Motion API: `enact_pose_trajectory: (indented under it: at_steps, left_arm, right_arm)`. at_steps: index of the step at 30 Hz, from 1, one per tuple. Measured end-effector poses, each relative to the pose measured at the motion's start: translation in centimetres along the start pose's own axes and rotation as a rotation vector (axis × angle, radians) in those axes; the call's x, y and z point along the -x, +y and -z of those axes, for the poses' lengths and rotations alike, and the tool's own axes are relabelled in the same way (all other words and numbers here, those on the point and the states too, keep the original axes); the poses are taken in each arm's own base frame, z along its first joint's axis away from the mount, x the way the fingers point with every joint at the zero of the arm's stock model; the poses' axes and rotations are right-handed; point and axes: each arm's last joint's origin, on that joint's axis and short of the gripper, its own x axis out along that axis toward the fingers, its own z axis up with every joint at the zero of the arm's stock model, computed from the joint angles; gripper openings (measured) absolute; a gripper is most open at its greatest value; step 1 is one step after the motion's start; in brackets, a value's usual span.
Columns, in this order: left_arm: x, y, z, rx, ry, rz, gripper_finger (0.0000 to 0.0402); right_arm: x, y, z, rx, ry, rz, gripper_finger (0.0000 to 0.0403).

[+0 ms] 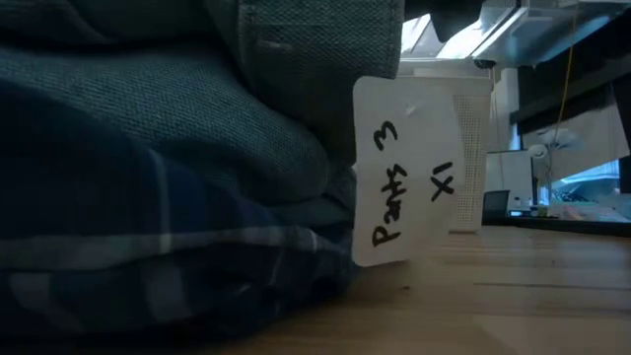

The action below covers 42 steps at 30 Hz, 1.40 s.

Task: Sort clothes
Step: Put the blue pants into the white laundry bin

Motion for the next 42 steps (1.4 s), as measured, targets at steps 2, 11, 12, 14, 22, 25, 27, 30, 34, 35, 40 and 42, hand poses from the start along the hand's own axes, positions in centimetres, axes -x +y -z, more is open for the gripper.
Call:
enact_pose_trajectory:
  at_steps: [2,11,12,14,22,25,27,30,34,35,40,42]
  left_arm:
    - [0.0,0.0,0.0,0.000,-0.001,-0.001,0.0131]
    - [0.1,0.1,-0.3,0.002,-0.071,-0.045,0.0131]
    - [0.3,0.1,-0.4,-0.001,-0.078,-0.043,0.0131]
    - [0.9,0.3,-0.8,0.004,-0.099,-0.030,0.0131]
    - [5.2,1.5,-3.4,-0.025,-0.311,-0.030,0.0131]
    - [6.9,2.3,-4.3,-0.062,-0.411,-0.088,0.0131]
    - [7.9,2.9,-4.9,-0.073,-0.471,-0.140,0.0131]
    - [9.0,4.0,-5.5,-0.072,-0.538,-0.216,0.0131]
    - [9.9,5.2,-6.1,-0.049,-0.584,-0.282,0.0131]
    - [10.0,5.5,-6.3,-0.041,-0.593,-0.300,0.0131]
    - [10.0,6.6,-6.9,-0.017,-0.616,-0.397,0.0131]
    - [9.9,7.0,-7.3,-0.013,-0.622,-0.433,0.0131]
  right_arm:
    - [0.0,0.0,0.0,-0.002,0.029,0.006,0.0091]
    - [1.8,-2.1,-0.1,-0.092,0.125,0.028,0.0040]
    - [2.2,-2.4,-0.1,-0.087,0.147,0.026,0.0040]
    - [3.1,-3.2,-0.1,-0.074,0.179,0.013,0.0040]
    - [8.1,-8.1,0.5,-0.088,0.262,0.059,0.0040]
    - [10.6,-10.5,0.8,-0.071,0.308,0.123,0.0040]
    - [12.5,-12.1,1.1,-0.062,0.345,0.173,0.0040]
    - [15.6,-14.6,2.1,-0.075,0.407,0.255,0.0040]
    - [19.6,-17.3,3.6,-0.108,0.459,0.352,0.0040]
    - [20.6,-17.9,4.0,-0.121,0.466,0.381,0.0040]
    - [25.1,-20.5,6.1,-0.138,0.535,0.512,0.0040]
    - [26.5,-21.4,7.0,-0.132,0.595,0.562,0.0040]
